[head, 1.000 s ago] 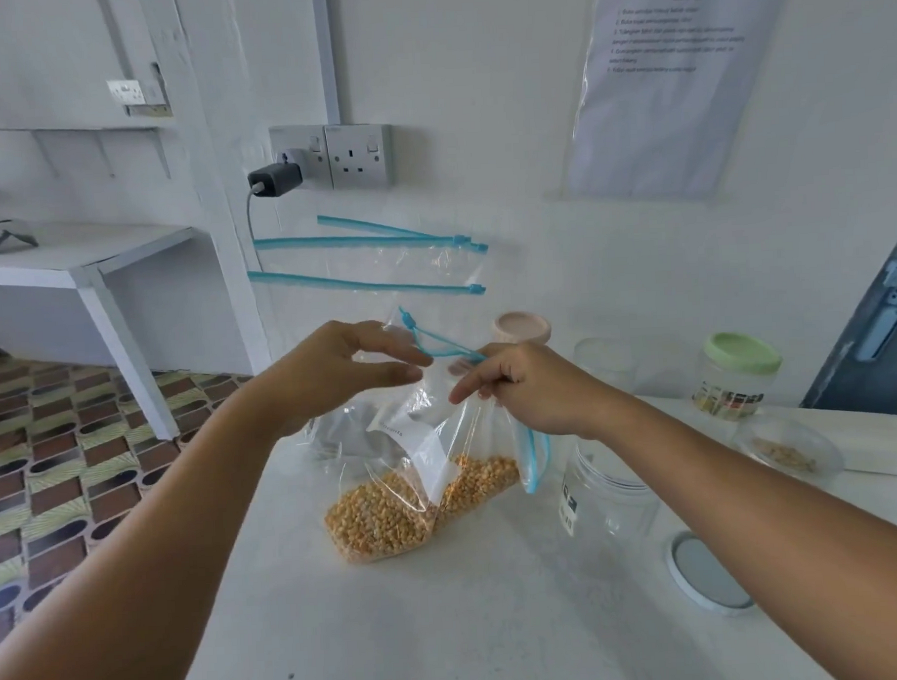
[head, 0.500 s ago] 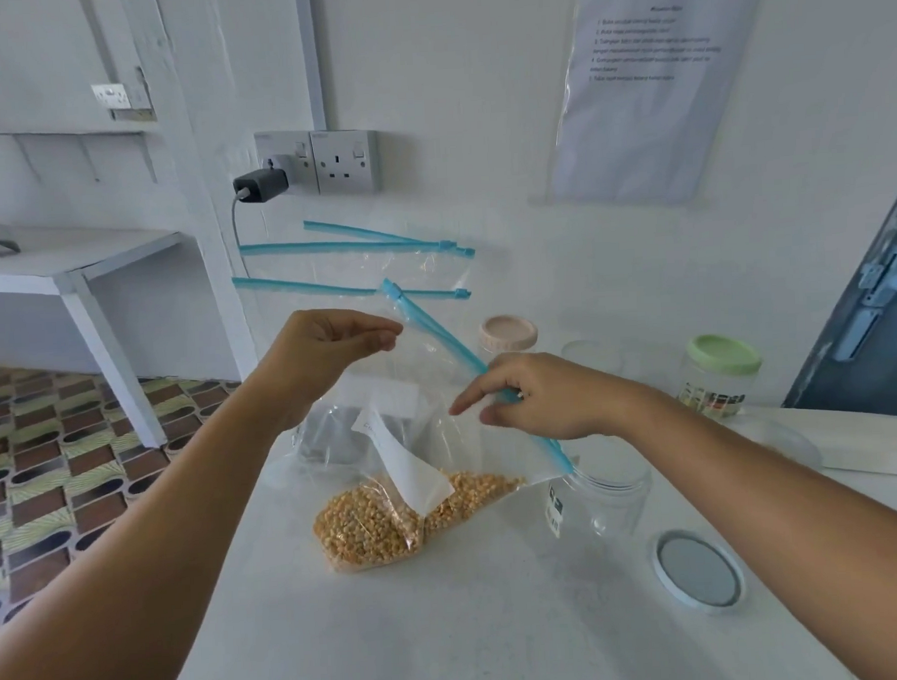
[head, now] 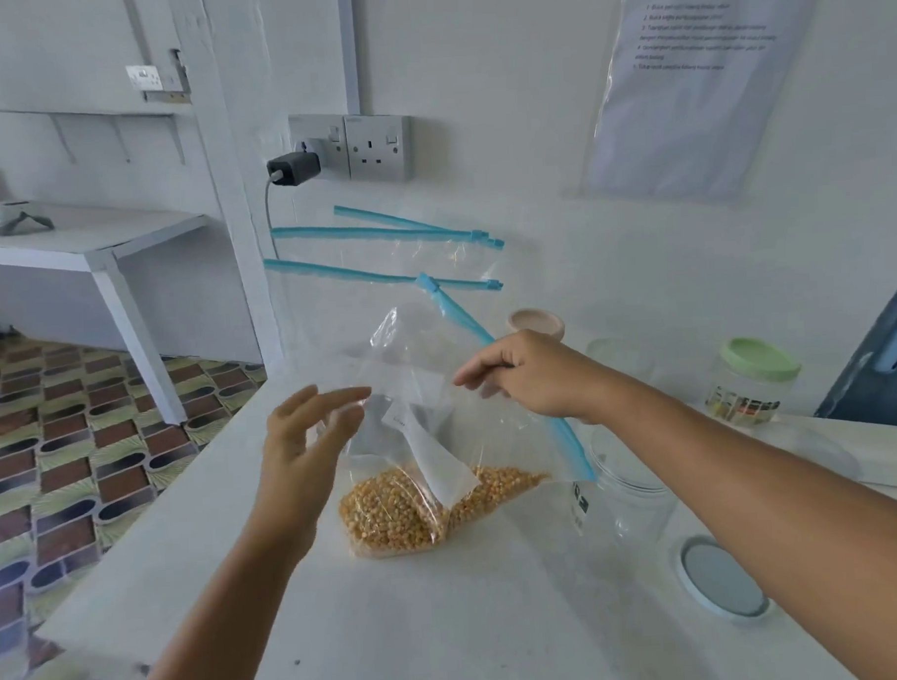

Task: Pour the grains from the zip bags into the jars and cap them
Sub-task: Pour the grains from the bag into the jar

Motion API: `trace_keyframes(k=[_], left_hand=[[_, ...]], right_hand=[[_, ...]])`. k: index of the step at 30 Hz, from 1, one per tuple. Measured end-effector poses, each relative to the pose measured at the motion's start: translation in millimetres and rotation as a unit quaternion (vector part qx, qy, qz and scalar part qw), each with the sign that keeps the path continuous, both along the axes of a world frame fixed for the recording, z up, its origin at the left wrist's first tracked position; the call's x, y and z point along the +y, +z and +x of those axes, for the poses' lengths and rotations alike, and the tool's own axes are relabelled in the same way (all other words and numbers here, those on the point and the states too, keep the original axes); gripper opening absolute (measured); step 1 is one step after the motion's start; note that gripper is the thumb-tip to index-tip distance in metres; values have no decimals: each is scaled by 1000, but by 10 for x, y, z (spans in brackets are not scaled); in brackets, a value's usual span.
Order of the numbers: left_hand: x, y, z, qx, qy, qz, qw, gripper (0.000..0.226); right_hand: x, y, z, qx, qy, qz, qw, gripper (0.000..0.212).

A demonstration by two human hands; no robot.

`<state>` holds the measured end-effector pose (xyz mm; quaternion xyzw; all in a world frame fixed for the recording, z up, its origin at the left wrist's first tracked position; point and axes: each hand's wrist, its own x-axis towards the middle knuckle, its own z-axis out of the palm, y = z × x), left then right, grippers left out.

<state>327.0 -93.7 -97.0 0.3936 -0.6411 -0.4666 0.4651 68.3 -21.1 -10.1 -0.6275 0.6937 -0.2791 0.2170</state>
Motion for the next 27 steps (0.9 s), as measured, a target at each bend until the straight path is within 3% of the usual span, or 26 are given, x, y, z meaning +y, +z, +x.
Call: trace_keyframes(k=[4,8,11,16,19,27], left_hand=[[114,-677,289,-94,42,73,992,26],[69,-744,319,-89,79,119,986,20],[46,-737,287,-40,5,171,984,17],[12,-667,245,29,-113,305,945,27],[-64,-729,220,11,-89,272,958,29],[-210,-669,128,113,-22,180,977,34]], right_hand=[[-40,-27,-15,-40,-6,-5,999,42],[-71,-29,18,-59,-14,-12,998,42],[-83,-42,28,-69,-19,-14,997,42],[-73,-44,36,-83,-25,-15,996,45],[-62,-43,40,-88,-30,-16,995,44],[-41,-45,-47,-153,-58,-26,986,45]])
